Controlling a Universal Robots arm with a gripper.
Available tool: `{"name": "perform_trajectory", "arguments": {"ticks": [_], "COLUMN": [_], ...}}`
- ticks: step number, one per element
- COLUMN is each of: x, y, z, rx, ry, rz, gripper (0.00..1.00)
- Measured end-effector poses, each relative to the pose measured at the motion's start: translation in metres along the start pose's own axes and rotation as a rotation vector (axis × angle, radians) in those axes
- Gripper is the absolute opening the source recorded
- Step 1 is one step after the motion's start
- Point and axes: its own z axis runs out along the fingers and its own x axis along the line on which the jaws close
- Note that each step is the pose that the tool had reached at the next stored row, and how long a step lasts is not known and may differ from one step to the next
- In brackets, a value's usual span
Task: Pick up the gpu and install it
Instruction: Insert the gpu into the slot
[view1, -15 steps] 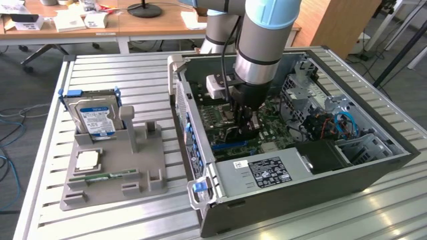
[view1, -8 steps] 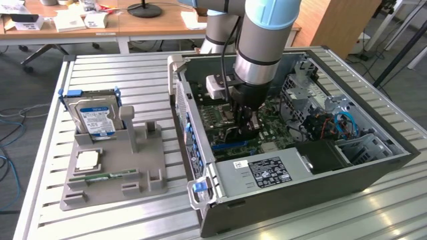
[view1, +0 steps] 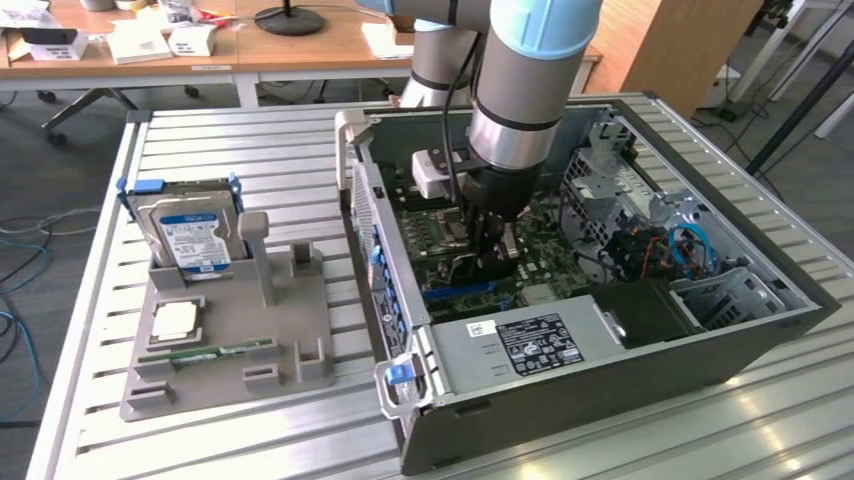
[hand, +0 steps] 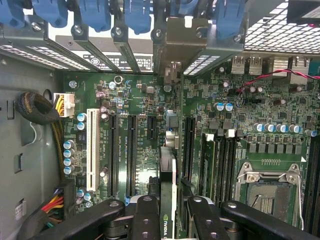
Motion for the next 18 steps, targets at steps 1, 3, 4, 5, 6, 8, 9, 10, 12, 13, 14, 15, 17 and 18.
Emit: {"name": "perform_trajectory", "arguments": {"ticks": [1,3,4,5,6,8,9,10,12,13,14,15,17,18], "x": [0.0,0.0,0.0,0.0,0.0,0.0,0.0,0.0,-0.0001,-0.0001,-0.0001,-0.0001,-0.0001,-0.0001], "y": [0.0,0.0,0.0,0.0,0.0,0.0,0.0,0.0,0.0,0.0,-0.0001,-0.0001,-0.0001,-0.0001], "z": [0.0,0.0,0.0,0.0,0.0,0.0,0.0,0.0,-0.0002,-0.0004,-0.0007,-0.001,-0.0019,-0.0024], "rx": [0.0,0.0,0.0,0.0,0.0,0.0,0.0,0.0,0.0002,0.0003,0.0005,0.0005,0.0002,0.0001], "ry": [0.0,0.0,0.0,0.0,0.0,0.0,0.0,0.0,-0.0003,-0.0005,-0.0006,-0.0006,0.0,-0.0002], "rz": [0.0,0.0,0.0,0.0,0.0,0.0,0.0,0.0,0.0,0.0,0.0,0.0,0.0,0.0], "gripper": [0.26,0.26,0.26,0.26,0.26,0.26,0.26,0.26,0.26,0.26,0.26,0.26,0.26,0.26]}}
